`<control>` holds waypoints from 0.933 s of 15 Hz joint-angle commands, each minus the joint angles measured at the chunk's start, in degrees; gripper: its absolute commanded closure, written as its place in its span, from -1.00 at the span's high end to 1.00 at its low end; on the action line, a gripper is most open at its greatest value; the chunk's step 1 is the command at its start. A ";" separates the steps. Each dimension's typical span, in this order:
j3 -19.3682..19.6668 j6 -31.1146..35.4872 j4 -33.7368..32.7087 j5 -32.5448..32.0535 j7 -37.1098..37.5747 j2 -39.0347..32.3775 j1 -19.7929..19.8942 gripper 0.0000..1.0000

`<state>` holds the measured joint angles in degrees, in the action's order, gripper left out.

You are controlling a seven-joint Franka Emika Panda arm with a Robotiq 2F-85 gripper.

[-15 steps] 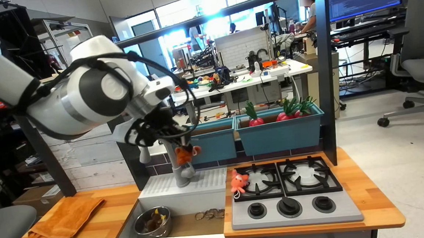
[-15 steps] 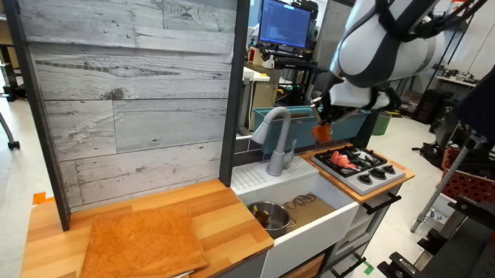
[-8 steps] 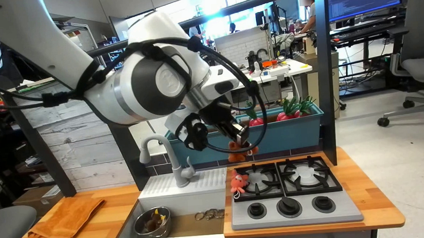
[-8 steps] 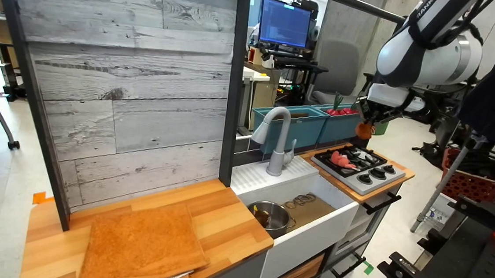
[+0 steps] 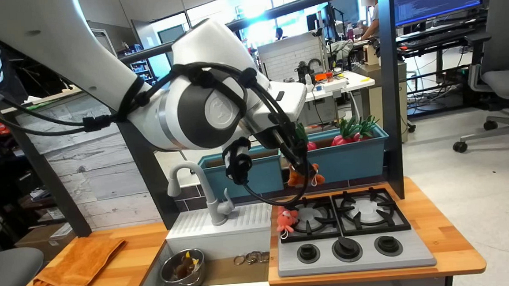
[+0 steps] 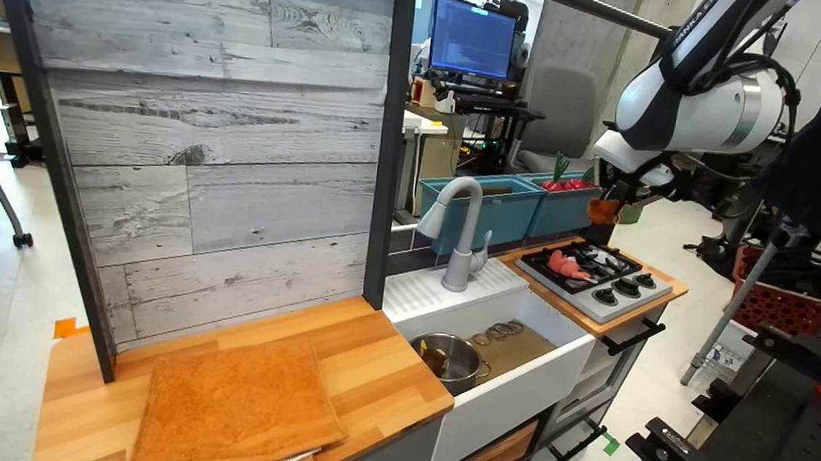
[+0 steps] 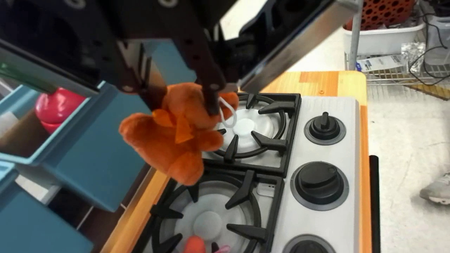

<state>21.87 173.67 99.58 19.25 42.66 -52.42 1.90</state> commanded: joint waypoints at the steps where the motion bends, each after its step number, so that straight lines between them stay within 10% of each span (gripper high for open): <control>1: 2.22 5.75 -2.42 4.21 8.39 -3.70 -2.72 0.34; 4: 5.97 12.23 -1.95 7.45 15.66 -6.55 -7.87 0.75; 6: -4.20 8.01 1.33 2.53 7.33 -0.46 -2.78 0.98; 14: -23.77 5.97 13.91 1.43 -8.77 10.99 1.65 1.00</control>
<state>5.67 182.23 107.29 21.63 40.58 -48.33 -1.25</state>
